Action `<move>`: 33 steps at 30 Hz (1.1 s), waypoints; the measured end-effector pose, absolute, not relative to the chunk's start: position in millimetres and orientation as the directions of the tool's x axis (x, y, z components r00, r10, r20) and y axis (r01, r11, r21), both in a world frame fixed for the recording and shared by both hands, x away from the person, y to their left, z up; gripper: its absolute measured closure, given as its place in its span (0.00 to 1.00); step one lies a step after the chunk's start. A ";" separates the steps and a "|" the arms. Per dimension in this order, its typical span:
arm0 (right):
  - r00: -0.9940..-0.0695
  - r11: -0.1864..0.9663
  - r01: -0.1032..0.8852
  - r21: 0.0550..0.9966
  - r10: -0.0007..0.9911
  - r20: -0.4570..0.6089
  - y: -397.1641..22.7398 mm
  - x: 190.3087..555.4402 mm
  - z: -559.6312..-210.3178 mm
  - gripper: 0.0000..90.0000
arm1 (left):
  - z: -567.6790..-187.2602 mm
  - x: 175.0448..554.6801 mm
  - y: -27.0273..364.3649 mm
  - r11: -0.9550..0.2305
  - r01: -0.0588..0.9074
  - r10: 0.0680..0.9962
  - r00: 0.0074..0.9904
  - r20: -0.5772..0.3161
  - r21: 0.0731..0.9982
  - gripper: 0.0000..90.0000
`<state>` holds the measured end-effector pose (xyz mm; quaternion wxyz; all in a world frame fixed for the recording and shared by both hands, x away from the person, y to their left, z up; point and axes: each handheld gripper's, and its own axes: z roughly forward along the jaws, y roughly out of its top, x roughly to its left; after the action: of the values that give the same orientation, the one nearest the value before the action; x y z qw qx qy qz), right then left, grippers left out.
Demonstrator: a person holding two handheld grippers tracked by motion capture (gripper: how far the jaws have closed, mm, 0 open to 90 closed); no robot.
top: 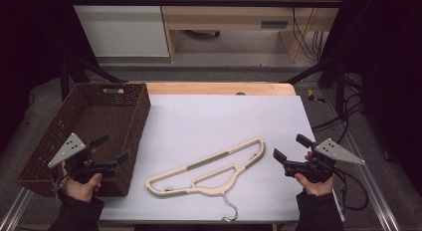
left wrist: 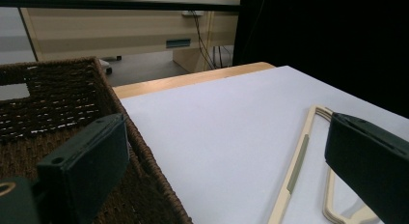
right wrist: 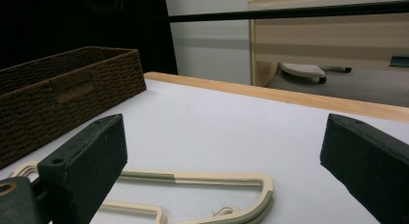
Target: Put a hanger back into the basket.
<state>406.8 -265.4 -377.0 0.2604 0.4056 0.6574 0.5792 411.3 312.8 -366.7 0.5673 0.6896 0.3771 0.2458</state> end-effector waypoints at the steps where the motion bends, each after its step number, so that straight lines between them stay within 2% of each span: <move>1: -0.535 0.000 0.232 0.973 0.835 0.127 -265.4 406.8 -377.0 0.04 | -366.7 411.3 312.8 -0.072 0.241 0.799 0.595 -0.089 0.968 0.02; 11: -0.519 0.024 0.262 0.965 0.846 0.120 -250.5 401.3 -371.5 0.07 | -366.4 409.8 316.9 -0.071 0.236 0.801 0.593 -0.085 0.969 0.02; 17: -0.544 0.042 0.288 0.957 0.830 0.127 -231.2 394.1 -372.1 0.09 | -365.2 408.0 319.1 -0.078 0.229 0.803 0.591 -0.075 0.970 0.02; 26: -0.584 0.121 0.364 0.924 0.802 0.125 -195.3 382.2 -385.6 0.15 | -363.7 405.9 321.5 -0.076 0.221 0.812 0.579 -0.068 0.972 0.02; 33: -0.629 0.206 0.407 0.890 0.770 0.110 -170.5 370.9 -399.5 0.23 | -362.9 404.8 321.2 -0.082 0.217 0.815 0.577 -0.060 0.973 0.02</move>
<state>370.9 -170.5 -399.5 0.1830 0.3899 0.7547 0.4949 404.8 321.2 -362.9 0.5636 0.6862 0.3758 0.2651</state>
